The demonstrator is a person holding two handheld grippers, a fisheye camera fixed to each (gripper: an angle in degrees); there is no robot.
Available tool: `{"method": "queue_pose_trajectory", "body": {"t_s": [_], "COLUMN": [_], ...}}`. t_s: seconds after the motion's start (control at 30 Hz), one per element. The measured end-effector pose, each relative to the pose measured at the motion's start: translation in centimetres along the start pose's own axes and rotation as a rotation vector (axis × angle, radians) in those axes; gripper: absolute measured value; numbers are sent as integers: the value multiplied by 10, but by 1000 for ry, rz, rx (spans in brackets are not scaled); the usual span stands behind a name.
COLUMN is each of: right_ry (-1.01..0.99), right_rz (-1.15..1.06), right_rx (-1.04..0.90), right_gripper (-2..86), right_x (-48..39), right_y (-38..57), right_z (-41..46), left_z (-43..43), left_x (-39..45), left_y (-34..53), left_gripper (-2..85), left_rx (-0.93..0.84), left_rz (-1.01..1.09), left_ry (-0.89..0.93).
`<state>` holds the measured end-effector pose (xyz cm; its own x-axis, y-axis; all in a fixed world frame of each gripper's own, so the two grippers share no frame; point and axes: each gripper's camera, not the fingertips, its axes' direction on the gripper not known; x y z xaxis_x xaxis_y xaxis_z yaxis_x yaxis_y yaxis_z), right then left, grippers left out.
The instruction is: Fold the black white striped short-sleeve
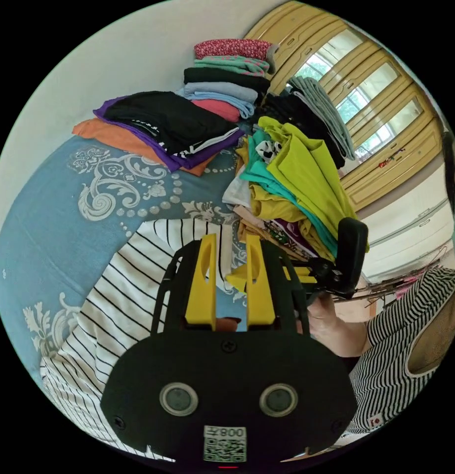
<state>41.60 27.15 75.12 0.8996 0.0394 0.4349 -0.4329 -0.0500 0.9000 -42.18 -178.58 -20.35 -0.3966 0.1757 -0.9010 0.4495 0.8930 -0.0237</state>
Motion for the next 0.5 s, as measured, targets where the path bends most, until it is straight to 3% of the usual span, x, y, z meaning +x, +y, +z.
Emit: {"method": "queue_pose_trajectory", "body": {"t_s": [0.17, 0.5], "right_ry": [-10, -36], "right_rz": [8, 8], "right_rx": [2, -18], "right_gripper": [6, 7], "right_x": [-6, -32], "right_y": [2, 9], "right_z": [10, 40], "left_z": [10, -36], "left_x": [20, 35], "left_y": [-16, -8], "left_gripper": [83, 39], "left_rx": [-128, -120], "left_rz": [62, 137], "left_ry": [-170, -399]}}
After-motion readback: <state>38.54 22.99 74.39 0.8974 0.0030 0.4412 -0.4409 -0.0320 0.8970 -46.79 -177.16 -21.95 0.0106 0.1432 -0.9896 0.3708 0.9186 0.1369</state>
